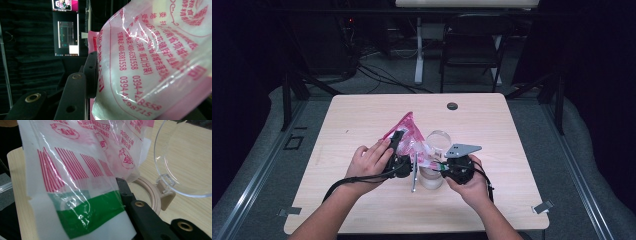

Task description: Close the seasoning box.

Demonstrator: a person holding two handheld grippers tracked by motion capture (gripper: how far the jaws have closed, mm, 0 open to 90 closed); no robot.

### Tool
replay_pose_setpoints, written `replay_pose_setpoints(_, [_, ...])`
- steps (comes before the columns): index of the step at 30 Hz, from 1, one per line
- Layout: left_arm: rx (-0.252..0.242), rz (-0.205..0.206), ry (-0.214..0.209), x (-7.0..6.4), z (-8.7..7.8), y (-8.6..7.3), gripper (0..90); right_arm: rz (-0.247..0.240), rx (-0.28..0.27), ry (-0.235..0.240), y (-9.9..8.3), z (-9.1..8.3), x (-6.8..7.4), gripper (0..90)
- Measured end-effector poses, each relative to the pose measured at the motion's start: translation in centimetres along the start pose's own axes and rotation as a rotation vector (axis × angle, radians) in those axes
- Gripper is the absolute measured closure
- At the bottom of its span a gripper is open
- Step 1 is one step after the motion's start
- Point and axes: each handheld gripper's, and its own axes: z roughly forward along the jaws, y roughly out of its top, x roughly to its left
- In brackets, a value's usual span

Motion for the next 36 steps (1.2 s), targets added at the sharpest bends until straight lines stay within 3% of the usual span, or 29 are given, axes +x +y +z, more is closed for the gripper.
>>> replay_pose_setpoints(2, [0.014, 0.019, -0.002, 0.13, -0.13, 0.13, 63.6, 0.002, 0.001, 0.002, -0.02, -0.06, -0.04, 90.0])
replay_pose_setpoints(11, [0.020, 0.028, -0.016, 0.21, -0.13, 0.19, 62.8, 0.000, 0.003, 0.001, -0.04, -0.09, -0.03, 90.0])
replay_pose_setpoints(24, [0.011, 0.067, -0.001, 0.46, -0.28, 0.37, 61.8, -0.002, 0.016, 0.002, -0.11, -0.01, -0.03, 90.0])
replay_pose_setpoints(33, [0.016, 0.076, -0.028, 0.25, -0.24, 0.03, 62.3, -0.008, 0.034, 0.001, -0.20, 0.30, 0.05, 90.0])
replay_pose_setpoints(34, [-0.003, 0.072, -0.018, 0.09, -0.06, -0.11, 62.2, -0.007, 0.035, 0.002, -0.21, 0.34, 0.08, 90.0])
replay_pose_setpoints(36, [0.018, 0.075, -0.035, 0.13, -0.20, -0.07, 62.0, -0.009, 0.039, 0.005, -0.23, 0.40, 0.06, 90.0])
